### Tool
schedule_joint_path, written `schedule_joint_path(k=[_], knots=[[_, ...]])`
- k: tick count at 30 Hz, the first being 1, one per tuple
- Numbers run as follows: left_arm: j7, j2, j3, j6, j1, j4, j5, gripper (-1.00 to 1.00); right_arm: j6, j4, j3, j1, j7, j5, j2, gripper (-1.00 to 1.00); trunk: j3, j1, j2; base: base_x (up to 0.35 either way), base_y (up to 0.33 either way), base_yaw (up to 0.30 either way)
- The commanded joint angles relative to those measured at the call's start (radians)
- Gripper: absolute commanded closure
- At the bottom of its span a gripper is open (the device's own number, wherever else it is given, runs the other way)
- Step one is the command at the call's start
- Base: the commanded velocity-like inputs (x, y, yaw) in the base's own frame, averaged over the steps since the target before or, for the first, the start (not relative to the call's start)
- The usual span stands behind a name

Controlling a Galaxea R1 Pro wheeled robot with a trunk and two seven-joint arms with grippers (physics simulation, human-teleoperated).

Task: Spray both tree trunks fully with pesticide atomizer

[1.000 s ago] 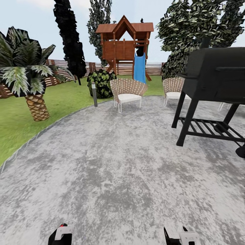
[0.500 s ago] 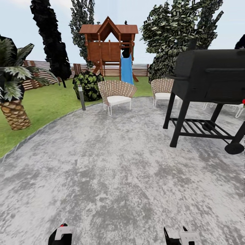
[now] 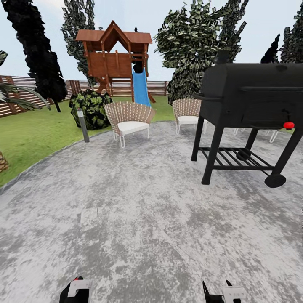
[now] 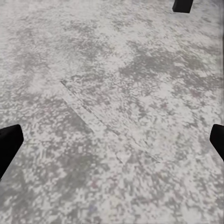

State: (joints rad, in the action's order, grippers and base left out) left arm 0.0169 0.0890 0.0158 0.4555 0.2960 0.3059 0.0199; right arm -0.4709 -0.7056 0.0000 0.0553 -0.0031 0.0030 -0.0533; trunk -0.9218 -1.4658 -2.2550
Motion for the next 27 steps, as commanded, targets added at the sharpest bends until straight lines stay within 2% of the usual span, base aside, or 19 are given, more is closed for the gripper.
schedule_joint_path(k=[1, 11, 27], knots=[[0.0, 0.0, 0.0, 0.0, 0.0, 0.0, 0.0, 1.0, 0.0, 0.0, 0.0, 0.0, 0.0, 0.0, 0.0, -1.0, 0.001, 0.0, 0.0, 0.291, 0.22, -0.237], [0.0, 0.0, 0.0, -0.001, 0.0, -0.001, -0.001, 1.0, 0.0, 0.0, 0.0, 0.0, 0.0, 0.0, 0.0, -1.0, 0.008, 0.0, 0.0, 0.269, 0.154, -0.236], [0.0, 0.0, 0.0, -0.003, 0.0, 0.0, 0.0, 1.0, 0.0, 0.0, 0.0, 0.0, 0.0, 0.0, 0.0, -1.0, 0.019, 0.0, 0.0, 0.014, 0.002, -0.236]])
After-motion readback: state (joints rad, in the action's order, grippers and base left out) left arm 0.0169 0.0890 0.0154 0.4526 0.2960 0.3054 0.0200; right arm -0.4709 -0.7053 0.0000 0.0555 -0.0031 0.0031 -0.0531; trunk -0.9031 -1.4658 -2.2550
